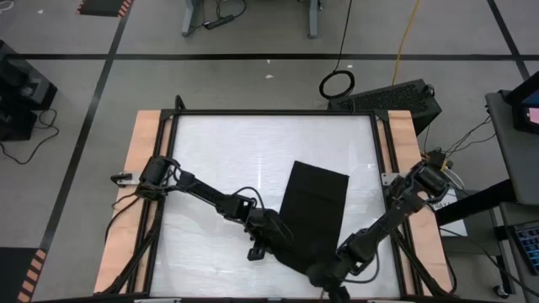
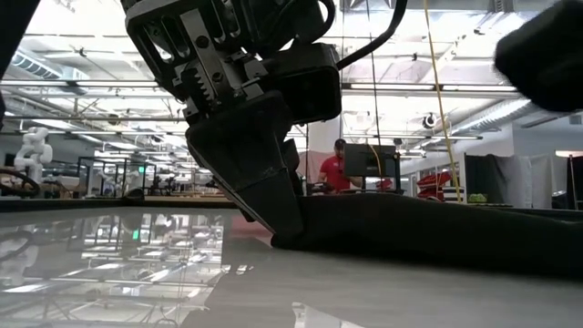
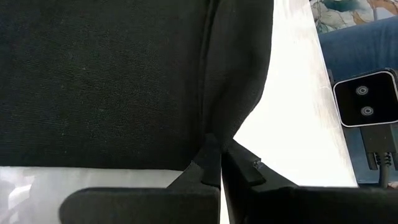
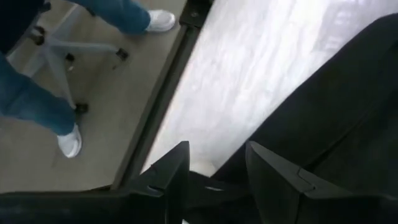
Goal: Roll towel into tight, uniform cylinder
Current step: Roll the black towel
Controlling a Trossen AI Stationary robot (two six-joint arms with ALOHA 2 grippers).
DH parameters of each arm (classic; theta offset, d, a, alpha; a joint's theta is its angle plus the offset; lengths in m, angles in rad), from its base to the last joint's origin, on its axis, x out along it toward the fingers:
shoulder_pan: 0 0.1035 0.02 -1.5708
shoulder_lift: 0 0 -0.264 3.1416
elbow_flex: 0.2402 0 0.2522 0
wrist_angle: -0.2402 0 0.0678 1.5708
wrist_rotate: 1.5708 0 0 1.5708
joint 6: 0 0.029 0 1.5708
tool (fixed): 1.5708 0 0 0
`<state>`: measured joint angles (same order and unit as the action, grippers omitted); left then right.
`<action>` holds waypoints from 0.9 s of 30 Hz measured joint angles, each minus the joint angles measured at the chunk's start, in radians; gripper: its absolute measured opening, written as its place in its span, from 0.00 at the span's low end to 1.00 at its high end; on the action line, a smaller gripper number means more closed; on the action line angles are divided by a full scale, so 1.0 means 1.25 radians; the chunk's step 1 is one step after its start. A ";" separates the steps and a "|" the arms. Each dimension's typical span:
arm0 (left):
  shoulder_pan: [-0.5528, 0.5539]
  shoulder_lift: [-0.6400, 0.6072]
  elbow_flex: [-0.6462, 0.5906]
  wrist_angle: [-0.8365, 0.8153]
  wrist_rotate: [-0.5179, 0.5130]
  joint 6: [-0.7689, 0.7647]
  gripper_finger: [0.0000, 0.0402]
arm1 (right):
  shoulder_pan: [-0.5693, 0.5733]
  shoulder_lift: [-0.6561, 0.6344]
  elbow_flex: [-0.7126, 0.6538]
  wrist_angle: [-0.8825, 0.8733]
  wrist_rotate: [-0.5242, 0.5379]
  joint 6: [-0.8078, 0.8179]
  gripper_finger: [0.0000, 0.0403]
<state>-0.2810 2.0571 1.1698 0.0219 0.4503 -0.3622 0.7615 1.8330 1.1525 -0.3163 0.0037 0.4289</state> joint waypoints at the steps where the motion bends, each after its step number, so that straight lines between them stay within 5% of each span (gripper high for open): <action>1: 0.000 0.000 0.000 0.000 0.000 0.000 0.00 | -0.008 0.006 -0.001 0.001 -0.013 -0.009 0.37; 10: 0.000 0.000 0.000 -0.004 0.000 0.000 0.00 | -0.040 0.062 -0.001 -0.007 -0.164 0.015 0.37; 27: 0.011 -0.008 0.000 -0.003 0.000 0.000 0.00 | -0.014 0.049 -0.001 -0.088 -0.229 0.067 0.37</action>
<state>-0.2667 2.0477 1.1698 0.0179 0.4507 -0.3622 0.7444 1.8942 1.1511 -0.4269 -0.2821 0.5128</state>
